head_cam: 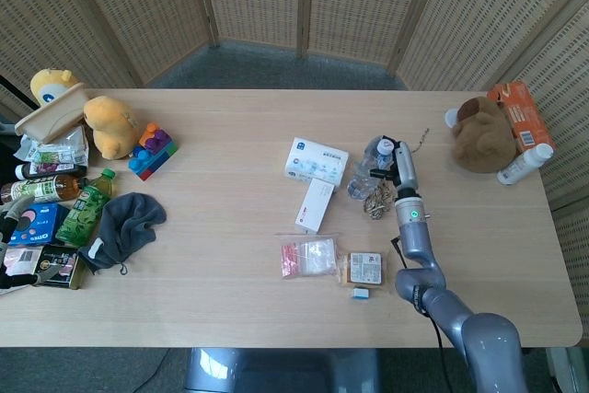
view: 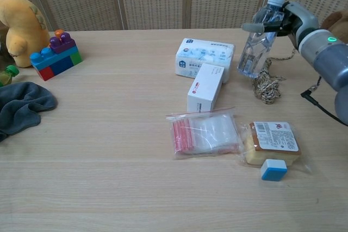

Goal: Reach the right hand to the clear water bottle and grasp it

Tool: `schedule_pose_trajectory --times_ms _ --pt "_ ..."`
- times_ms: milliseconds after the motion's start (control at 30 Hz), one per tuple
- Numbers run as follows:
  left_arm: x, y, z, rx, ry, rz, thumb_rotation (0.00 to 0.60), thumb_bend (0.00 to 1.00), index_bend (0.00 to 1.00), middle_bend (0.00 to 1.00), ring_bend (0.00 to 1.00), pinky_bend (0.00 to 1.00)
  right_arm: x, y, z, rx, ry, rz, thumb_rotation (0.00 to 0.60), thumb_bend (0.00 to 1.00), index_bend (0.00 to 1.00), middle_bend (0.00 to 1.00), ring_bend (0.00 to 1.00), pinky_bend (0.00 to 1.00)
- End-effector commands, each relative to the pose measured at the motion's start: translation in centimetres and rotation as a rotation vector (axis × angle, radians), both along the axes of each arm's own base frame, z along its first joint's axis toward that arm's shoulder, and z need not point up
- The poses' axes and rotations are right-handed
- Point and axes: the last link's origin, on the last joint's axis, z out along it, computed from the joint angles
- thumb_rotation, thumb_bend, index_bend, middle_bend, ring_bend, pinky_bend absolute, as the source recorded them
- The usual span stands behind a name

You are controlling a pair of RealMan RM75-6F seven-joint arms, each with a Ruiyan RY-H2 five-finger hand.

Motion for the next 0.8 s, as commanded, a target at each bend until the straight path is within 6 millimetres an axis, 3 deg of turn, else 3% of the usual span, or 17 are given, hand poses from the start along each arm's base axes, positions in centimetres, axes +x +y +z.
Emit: schedule_pose_trajectory --times_ms 33,433,633,800 --pt "0.1 0.0 0.0 -0.004 -0.005 -0.004 0.600 0.00 0.01 0.00 0.00 0.00 1.9 -0.8 2.8 -0.076 0.001 0.063 0.600 0.11 0.58 0.79 0.55 0.76" --pt "0.3 -0.3 0.5 0.004 -0.027 -0.022 0.600 0.00 0.01 0.00 0.00 0.00 9.0 -0.3 9.3 -0.172 -0.011 0.174 0.600 0.12 0.59 0.79 0.55 0.76" --pt "0.5 -0.5 0.7 0.010 -0.029 -0.031 0.600 0.00 0.01 0.00 0.00 0.00 11.3 -0.1 11.1 -0.188 -0.021 0.198 0.600 0.12 0.59 0.78 0.55 0.76" --pt "0.5 -0.6 0.7 0.011 -0.026 -0.029 0.600 0.00 0.01 0.00 0.00 0.00 12.0 -0.1 11.5 -0.182 -0.022 0.195 0.600 0.11 0.59 0.78 0.55 0.76"
